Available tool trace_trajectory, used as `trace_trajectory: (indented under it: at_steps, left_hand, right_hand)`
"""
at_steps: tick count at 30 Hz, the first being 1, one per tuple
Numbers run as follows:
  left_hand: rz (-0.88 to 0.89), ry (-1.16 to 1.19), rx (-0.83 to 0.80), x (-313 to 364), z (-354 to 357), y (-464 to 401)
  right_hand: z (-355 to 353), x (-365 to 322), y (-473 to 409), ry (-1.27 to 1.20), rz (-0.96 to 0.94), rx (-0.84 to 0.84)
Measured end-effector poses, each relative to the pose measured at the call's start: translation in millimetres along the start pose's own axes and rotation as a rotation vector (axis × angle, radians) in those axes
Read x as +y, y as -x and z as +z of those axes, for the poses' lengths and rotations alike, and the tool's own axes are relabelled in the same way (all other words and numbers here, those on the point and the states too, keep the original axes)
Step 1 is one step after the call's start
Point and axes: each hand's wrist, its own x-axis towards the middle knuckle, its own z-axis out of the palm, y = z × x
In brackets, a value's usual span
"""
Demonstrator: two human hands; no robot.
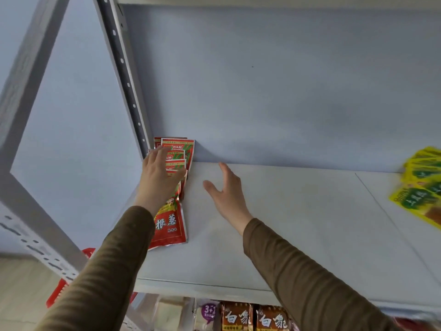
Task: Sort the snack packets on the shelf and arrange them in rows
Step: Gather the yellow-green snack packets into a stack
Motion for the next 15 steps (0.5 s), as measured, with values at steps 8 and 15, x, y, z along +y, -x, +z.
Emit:
trace_trajectory:
  at_steps: [8,15]
  left_hand:
    - [0.255,-0.195,-0.142,115,89,45]
    - [0.327,-0.241,-0.233,223,182,91]
  right_hand:
    - [-154,68,34,0.514,-0.116,-0.013]
    - [-285,129,60,0.732,-0.146,-0.026]
